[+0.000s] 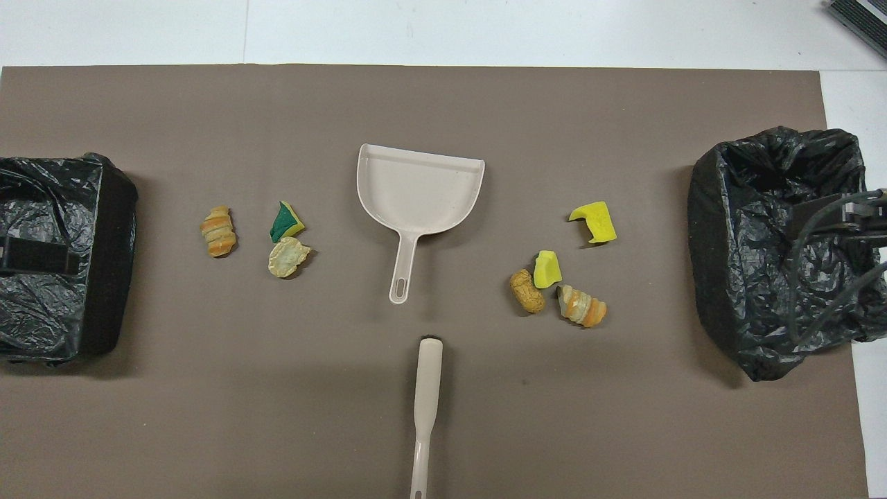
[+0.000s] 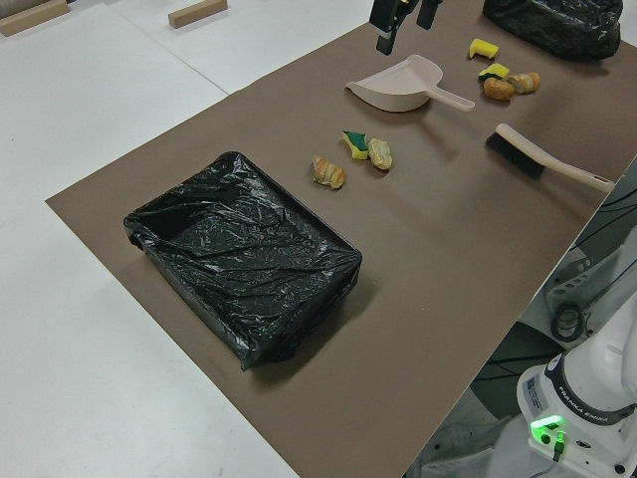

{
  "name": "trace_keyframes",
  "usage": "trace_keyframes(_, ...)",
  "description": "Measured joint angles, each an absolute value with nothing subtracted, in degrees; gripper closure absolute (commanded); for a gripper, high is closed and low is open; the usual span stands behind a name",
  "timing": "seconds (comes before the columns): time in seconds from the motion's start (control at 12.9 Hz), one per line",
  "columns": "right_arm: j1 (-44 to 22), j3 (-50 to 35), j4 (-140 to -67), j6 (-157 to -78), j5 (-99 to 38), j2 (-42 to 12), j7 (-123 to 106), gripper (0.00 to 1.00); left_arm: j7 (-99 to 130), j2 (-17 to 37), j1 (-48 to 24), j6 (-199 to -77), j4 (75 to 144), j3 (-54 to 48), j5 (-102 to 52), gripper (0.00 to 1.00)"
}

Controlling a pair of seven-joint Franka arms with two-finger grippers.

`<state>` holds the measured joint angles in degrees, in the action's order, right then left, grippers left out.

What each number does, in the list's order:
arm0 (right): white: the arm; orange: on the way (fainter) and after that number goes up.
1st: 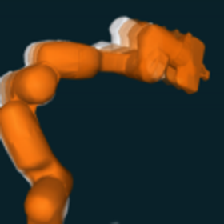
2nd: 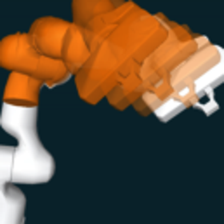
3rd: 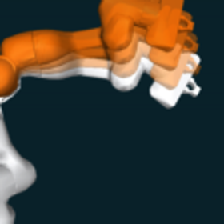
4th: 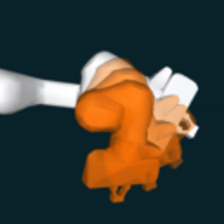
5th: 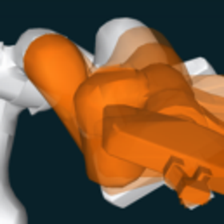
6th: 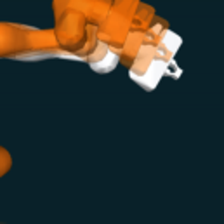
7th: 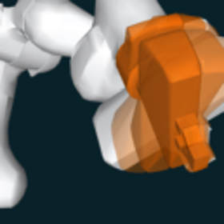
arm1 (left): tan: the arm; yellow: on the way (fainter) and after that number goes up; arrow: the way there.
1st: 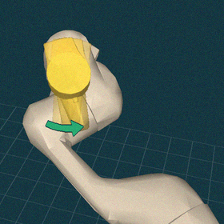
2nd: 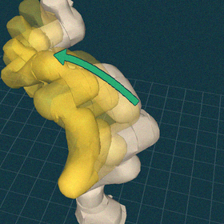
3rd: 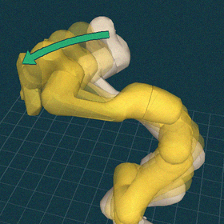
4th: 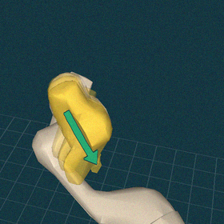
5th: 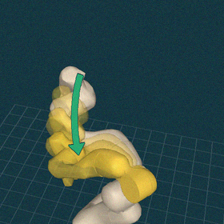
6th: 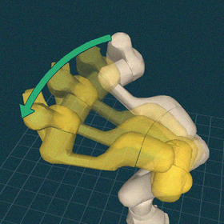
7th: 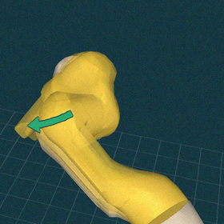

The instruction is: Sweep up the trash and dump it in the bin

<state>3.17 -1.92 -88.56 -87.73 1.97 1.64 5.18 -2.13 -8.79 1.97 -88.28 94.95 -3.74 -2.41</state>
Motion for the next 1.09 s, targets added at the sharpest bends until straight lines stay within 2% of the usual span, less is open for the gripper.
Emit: trace_keyframes(1.09, 3.1, -2.2, -86.5, -85.5, 1.2, 2.0, 10.2, 0.00, -1.8, -8.8, 2.0, -88.4, 95.0, -3.7, -2.4, 0.00)
